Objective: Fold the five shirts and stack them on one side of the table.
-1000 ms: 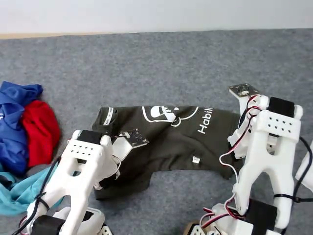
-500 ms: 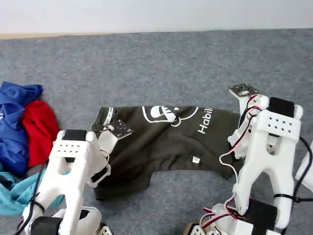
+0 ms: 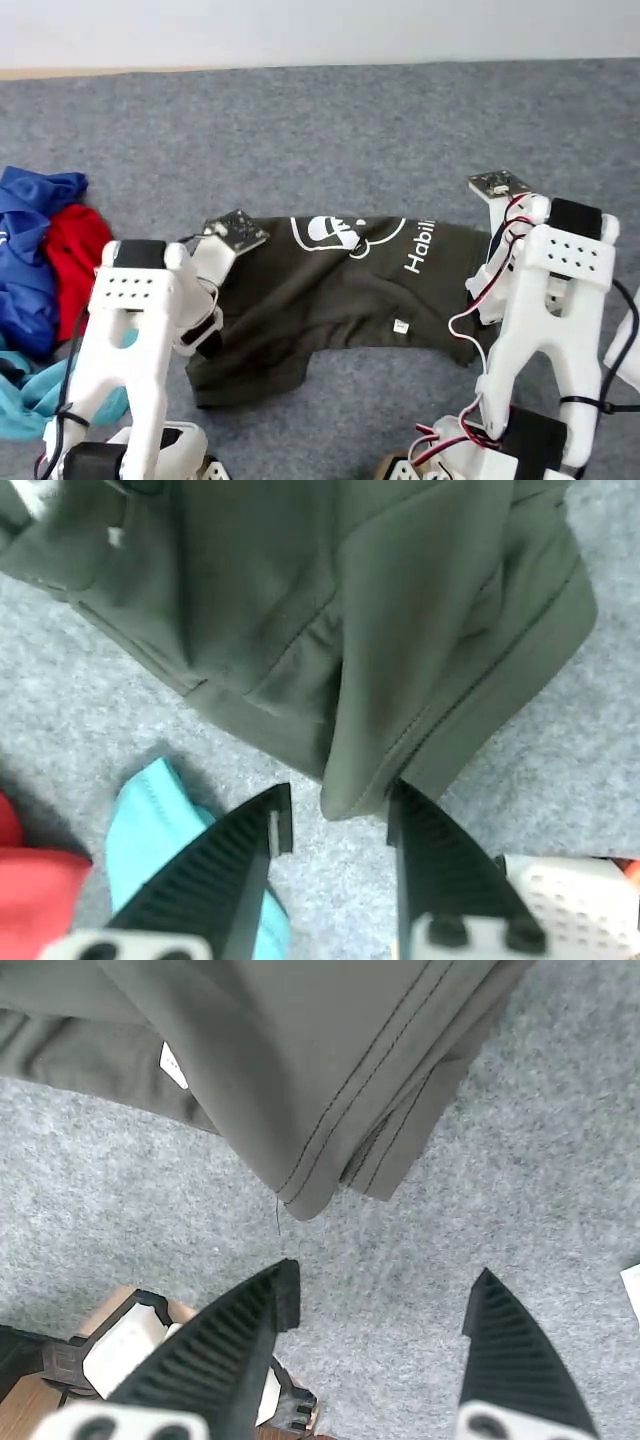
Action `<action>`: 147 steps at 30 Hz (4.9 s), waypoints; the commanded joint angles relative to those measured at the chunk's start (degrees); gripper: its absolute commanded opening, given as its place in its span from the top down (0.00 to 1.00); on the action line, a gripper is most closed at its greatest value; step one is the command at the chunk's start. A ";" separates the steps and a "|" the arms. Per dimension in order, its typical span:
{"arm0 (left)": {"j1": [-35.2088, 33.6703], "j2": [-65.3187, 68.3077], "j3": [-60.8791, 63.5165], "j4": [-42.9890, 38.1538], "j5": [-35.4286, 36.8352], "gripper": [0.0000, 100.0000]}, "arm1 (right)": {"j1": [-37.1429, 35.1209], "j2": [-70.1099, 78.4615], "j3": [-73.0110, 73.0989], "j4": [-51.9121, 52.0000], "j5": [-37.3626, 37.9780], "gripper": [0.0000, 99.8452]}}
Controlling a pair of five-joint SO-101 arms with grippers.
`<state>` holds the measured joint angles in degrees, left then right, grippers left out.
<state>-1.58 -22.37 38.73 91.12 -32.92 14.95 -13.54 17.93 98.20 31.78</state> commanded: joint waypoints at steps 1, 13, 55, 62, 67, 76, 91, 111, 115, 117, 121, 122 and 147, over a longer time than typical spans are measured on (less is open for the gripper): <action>-0.35 -1.76 -3.65 2.29 0.44 0.84 | 0.48 -1.54 -2.46 0.66 0.62 0.73; -17.67 -1.85 -19.12 3.60 0.44 0.92 | -8.75 -2.24 -2.46 4.44 0.26 0.74; -56.79 -1.32 -2.86 -13.89 2.02 0.94 | -65.27 19.12 -2.73 -25.63 0.26 0.71; -56.70 -1.32 -2.86 -13.89 3.69 0.94 | -65.01 26.24 -6.24 -25.89 0.26 0.72; -56.70 -1.32 -2.95 -13.89 3.69 0.94 | -64.84 29.41 -9.41 -25.54 0.26 0.83; -56.35 -1.32 -2.95 -13.89 3.69 0.94 | -64.04 29.32 -16.09 -16.04 0.26 0.89; -56.26 -1.32 -2.95 -13.71 3.69 0.94 | -63.69 28.18 -16.88 -5.67 0.79 0.93; -56.18 -1.32 -2.95 -13.89 3.69 0.94 | -61.41 22.29 -18.55 -6.46 2.90 0.93; -56.18 -1.32 -3.03 -13.89 3.69 0.94 | -57.89 22.37 -18.55 -14.29 2.73 0.89; -56.18 -1.32 -3.03 -13.98 3.69 0.94 | -56.22 22.37 -18.55 -18.95 2.73 0.89; -55.47 -1.32 -3.12 -13.98 3.69 0.94 | -54.90 22.29 -18.55 -27.21 2.73 0.89; -54.95 -1.32 -3.03 -13.98 3.69 0.94 | -55.08 22.11 -18.55 -28.09 2.73 0.89; -50.99 -1.32 -2.86 -16.88 4.48 0.94 | -57.45 51.12 -36.57 -51.38 2.90 0.89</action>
<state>-52.66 -22.37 36.18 75.47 -29.05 -42.37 33.14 -9.85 48.00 34.33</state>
